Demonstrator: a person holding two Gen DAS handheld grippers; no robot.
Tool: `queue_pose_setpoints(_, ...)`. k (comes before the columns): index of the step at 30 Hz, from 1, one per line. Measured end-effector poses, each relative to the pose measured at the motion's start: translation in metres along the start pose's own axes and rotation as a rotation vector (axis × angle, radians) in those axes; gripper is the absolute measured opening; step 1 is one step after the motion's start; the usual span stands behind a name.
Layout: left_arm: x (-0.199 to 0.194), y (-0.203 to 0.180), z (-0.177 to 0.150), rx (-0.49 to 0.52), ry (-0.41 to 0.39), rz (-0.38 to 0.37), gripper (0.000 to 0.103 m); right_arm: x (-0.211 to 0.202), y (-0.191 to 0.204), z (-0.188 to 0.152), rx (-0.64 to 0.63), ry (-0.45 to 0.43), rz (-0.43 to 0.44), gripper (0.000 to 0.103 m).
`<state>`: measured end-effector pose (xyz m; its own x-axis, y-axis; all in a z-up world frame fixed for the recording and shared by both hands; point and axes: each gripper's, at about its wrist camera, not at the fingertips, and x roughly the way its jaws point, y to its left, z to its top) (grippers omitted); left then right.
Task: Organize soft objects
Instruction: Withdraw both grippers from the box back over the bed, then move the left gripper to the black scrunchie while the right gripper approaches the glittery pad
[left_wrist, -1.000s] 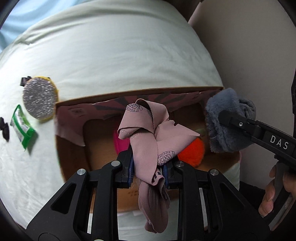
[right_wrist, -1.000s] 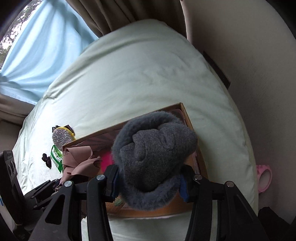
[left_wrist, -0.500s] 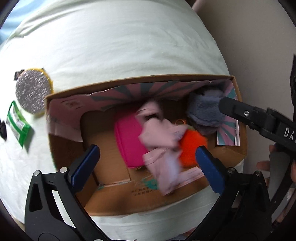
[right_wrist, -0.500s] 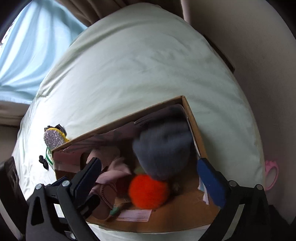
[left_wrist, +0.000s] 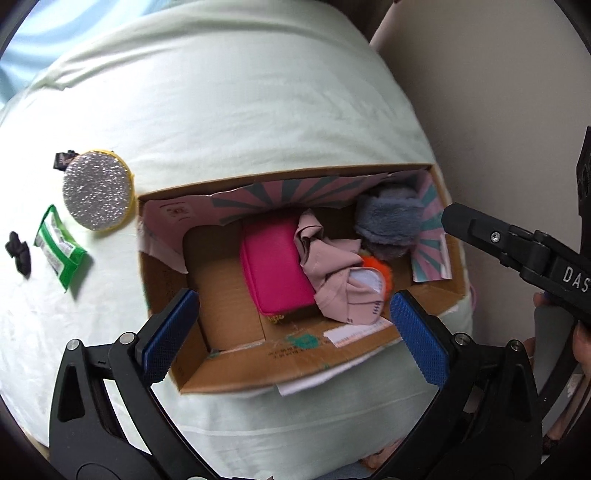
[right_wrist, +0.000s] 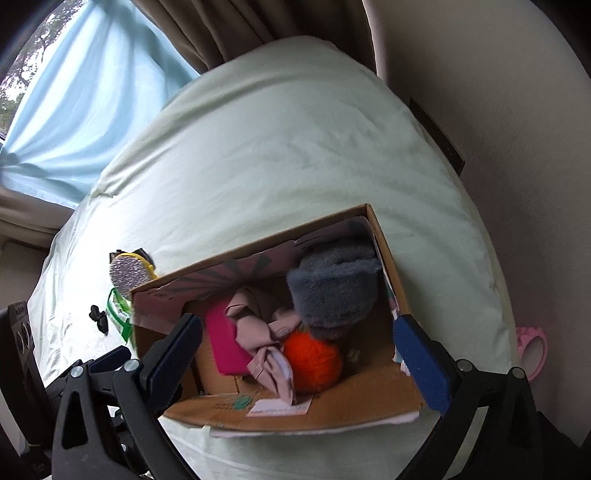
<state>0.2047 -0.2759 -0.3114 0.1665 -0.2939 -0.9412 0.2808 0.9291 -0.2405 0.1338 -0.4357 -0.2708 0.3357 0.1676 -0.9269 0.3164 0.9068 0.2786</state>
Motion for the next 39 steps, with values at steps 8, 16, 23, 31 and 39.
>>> queue_pose_setpoints(8,-0.063,0.009,-0.018,-0.013,-0.088,0.005,0.103,-0.047,0.028,-0.016,-0.045,-0.052,-0.001,0.103)
queue_pose_setpoints(16,-0.145,0.041,-0.047,-0.054,-0.236,0.061,0.103,-0.097,0.075,-0.036,-0.143,-0.128,0.016,0.103)
queue_pose_setpoints(23,-0.208,0.088,-0.081,-0.122,-0.356,0.139,0.103,-0.137,0.126,-0.059,-0.238,-0.236,0.028,0.103)
queue_pose_setpoints(31,-0.273,0.157,-0.124,-0.16,-0.49,0.177,0.103,-0.171,0.196,-0.099,-0.382,-0.377,0.032,0.103)
queue_pose_setpoints(39,-0.326,0.231,-0.161,-0.158,-0.564,0.21,0.103,-0.178,0.262,-0.147,-0.419,-0.431,0.071,0.103)
